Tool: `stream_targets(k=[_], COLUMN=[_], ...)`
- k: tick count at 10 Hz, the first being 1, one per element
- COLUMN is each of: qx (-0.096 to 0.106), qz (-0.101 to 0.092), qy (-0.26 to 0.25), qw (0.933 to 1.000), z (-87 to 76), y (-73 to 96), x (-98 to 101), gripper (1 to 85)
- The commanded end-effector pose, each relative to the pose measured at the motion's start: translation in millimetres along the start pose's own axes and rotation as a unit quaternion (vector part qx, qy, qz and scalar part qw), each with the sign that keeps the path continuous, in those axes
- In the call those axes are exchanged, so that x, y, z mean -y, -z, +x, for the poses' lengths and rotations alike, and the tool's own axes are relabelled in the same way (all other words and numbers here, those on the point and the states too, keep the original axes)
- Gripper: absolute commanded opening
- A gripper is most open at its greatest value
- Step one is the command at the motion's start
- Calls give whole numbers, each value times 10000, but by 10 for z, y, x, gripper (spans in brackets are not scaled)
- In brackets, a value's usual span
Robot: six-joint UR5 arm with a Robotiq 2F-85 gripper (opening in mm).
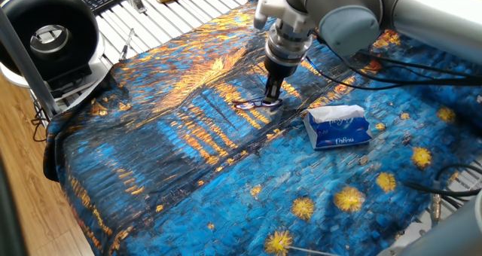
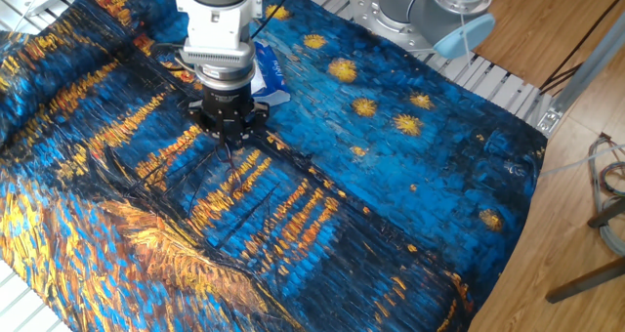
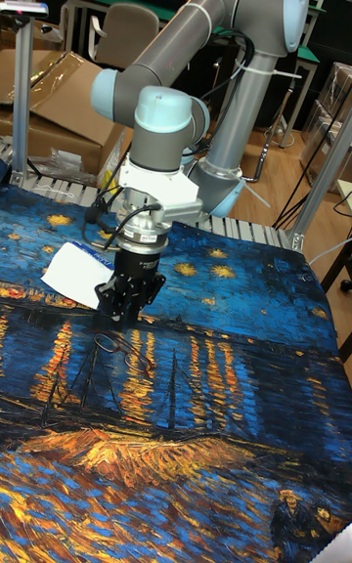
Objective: Unfold the leg of the glasses (with one hand)
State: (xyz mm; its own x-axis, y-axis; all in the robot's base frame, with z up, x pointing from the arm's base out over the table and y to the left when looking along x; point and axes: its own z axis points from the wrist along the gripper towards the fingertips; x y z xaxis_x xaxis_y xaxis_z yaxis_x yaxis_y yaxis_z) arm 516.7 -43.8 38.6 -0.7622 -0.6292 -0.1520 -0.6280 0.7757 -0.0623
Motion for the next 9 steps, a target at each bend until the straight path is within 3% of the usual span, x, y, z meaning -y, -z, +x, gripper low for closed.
stream_targets(k=[1,5,9], qx=[105,187,101], qz=[-26,-63,-9], qy=[31,140,134], qw=[9999,9997,9999], z=[-46,-85,-32], y=[-24,-57,-117], x=[11,9,73], gripper=[327,327,323])
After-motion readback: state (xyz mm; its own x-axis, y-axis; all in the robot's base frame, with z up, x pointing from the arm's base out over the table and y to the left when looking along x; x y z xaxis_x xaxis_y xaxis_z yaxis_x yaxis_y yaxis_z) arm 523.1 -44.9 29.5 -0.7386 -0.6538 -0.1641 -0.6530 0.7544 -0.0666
